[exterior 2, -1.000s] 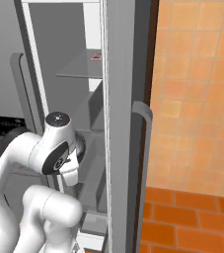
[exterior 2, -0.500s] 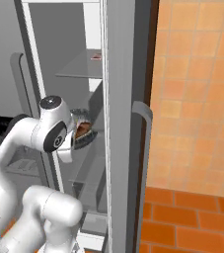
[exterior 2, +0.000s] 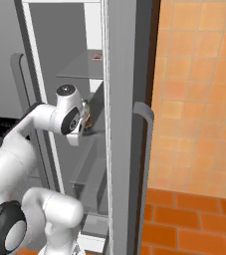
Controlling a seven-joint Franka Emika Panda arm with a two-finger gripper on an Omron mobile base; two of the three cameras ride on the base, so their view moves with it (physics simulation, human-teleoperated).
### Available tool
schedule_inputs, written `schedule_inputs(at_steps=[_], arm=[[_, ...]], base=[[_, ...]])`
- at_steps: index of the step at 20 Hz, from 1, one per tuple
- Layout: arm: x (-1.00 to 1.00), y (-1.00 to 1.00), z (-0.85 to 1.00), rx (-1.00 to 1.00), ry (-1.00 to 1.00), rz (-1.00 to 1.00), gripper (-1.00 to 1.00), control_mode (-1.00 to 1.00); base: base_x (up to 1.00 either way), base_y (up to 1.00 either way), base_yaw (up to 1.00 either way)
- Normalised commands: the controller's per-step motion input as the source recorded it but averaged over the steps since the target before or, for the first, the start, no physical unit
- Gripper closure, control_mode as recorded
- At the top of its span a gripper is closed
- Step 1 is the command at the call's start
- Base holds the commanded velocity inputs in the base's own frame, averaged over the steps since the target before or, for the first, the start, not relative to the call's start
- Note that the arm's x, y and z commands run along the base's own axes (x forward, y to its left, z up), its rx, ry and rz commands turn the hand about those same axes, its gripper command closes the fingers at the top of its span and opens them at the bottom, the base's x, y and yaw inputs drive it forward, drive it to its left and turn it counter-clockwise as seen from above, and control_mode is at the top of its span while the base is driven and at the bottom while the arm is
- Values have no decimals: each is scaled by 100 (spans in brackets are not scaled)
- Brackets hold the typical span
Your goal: Pick the chicken drumstick and corn from their plates and place them in the bowl. Then put the bowl in the fridge.
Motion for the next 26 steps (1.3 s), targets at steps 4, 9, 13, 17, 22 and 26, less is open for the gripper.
schedule_inputs(at_steps=[4,9,13,17,22,26], arm=[[52,0,-49,1,2,0,100,-100],[64,-3,-34,0,0,0,100,-100],[79,-11,-1,2,0,0,100,-100],[58,-4,-11,2,4,0,100,-100],[48,0,-24,0,3,0,100,-100],[43,0,-15,0,0,-1,100,-100]], base=[[0,0,0],[0,0,0],[0,0,0],[0,0,0],[0,0,0],[0,0,0]])
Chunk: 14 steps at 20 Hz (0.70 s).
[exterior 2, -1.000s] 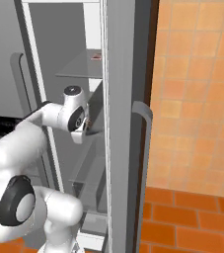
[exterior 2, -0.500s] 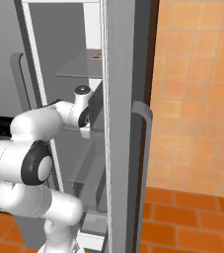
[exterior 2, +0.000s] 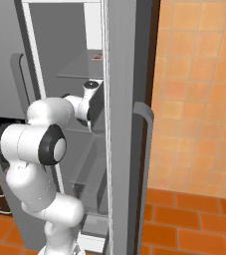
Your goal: Pick the chicken drumstick and corn from their plates and place them in the bowl. Then put the bowl in the fridge.
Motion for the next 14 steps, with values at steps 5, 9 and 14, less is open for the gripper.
schedule_inputs(at_steps=[5,9,14], arm=[[15,0,-19,0,0,-3,100,-100],[2,1,-17,0,0,-4,-100,-100],[0,0,-6,0,0,-4,-100,-100]], base=[[0,0,0],[0,0,0],[0,0,0]])
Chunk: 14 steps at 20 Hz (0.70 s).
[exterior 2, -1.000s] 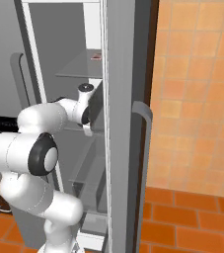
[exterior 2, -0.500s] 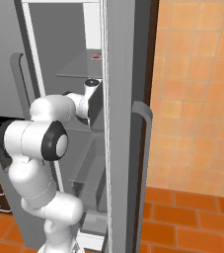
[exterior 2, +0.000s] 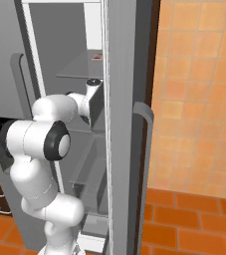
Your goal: Pick the chicken drumstick and corn from their plates and place them in the bowl. Then put the bowl in the fridge.
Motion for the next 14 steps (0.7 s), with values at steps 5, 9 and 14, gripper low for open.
schedule_inputs(at_steps=[5,9,14], arm=[[-3,0,-8,3,-1,-4,-100,-100],[0,0,-17,5,-4,-5,-100,-100],[0,3,-3,5,-11,-3,-100,-100]], base=[[0,0,0],[0,0,0],[0,0,0]])
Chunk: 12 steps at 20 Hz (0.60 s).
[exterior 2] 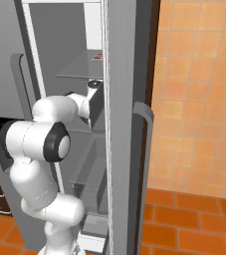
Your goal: Pick the chicken drumstick and corn from their plates and place them in the bowl. Then put the bowl in the fridge.
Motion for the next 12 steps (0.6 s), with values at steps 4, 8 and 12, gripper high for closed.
schedule_inputs(at_steps=[4,8,12], arm=[[0,3,0,1,-15,-2,-100,-100],[0,2,6,0,-15,-1,-100,-100],[-43,0,48,0,-8,0,-100,-100]], base=[[0,0,0],[0,0,0],[0,0,0]])
